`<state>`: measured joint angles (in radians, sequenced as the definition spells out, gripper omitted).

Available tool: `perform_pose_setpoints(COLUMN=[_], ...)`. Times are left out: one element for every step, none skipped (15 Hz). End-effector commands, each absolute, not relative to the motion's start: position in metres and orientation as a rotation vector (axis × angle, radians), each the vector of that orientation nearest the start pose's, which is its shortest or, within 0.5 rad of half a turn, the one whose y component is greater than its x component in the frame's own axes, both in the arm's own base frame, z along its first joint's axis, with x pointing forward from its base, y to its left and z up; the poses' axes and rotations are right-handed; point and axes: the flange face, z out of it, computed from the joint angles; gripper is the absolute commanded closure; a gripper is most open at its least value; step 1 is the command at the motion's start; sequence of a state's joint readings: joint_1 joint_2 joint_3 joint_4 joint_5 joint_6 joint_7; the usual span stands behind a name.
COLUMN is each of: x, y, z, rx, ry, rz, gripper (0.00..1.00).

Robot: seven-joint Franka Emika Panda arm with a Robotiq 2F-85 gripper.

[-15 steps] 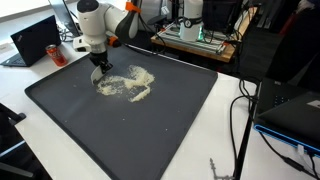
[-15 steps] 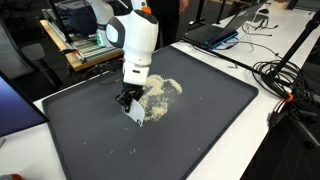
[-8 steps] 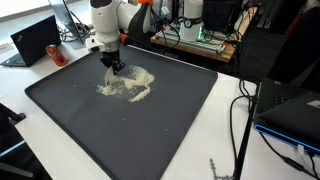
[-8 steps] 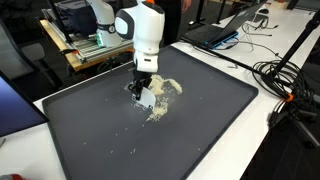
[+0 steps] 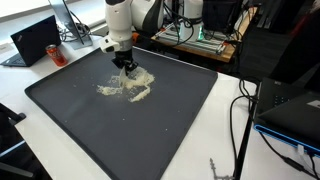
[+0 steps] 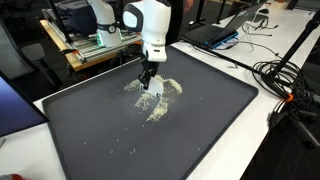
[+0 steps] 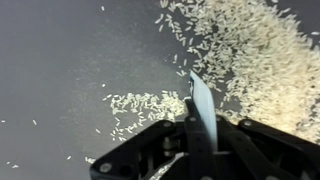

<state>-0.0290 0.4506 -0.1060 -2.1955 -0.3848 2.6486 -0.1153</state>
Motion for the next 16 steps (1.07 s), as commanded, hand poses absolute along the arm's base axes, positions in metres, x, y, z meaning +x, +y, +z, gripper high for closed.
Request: perform_pose_setpoints(x=[0.534, 0.532, 0.53, 0.529, 0.527, 0.526, 0.524, 0.524, 0.523, 0.523, 0.524, 0.525, 0.527, 0.528, 0.529, 0.53], y=[-0.044, -0.039, -0.033, -0.028, -0.023, -0.019, -0.015, -0.012, -0.011, -0.012, -0.015, -0.021, -0.028, -0.035, -0.041, -0.045], z=[0.186, 0.187, 0.188, 0.189, 0.19, 0.191, 0.192, 0.193, 0.194, 0.197, 0.201, 0.208, 0.219, 0.229, 0.241, 0.252], rx=[-3.282, -3.276, -3.269, -3.262, -3.255, -3.25, -3.244, -3.24, -3.241, -3.24, -3.248, -3.256, -3.276, -3.28, -3.284, -3.287], ry=[-0.596, -0.606, -0.618, -0.628, -0.637, -0.647, -0.657, -0.663, -0.663, -0.652, -0.639, -0.626, -0.612, -0.599, -0.593, -0.593], rz=[0.029, 0.026, 0.028, 0.023, 0.021, 0.019, 0.018, 0.015, 0.011, 0.008, -0.004, -0.018, -0.046, -0.062, -0.073, -0.086], gripper=[0.99, 0.99, 0.99, 0.99, 0.99, 0.99, 0.99, 0.99, 0.99, 0.99, 0.99, 0.99, 0.99, 0.99, 0.99, 0.99])
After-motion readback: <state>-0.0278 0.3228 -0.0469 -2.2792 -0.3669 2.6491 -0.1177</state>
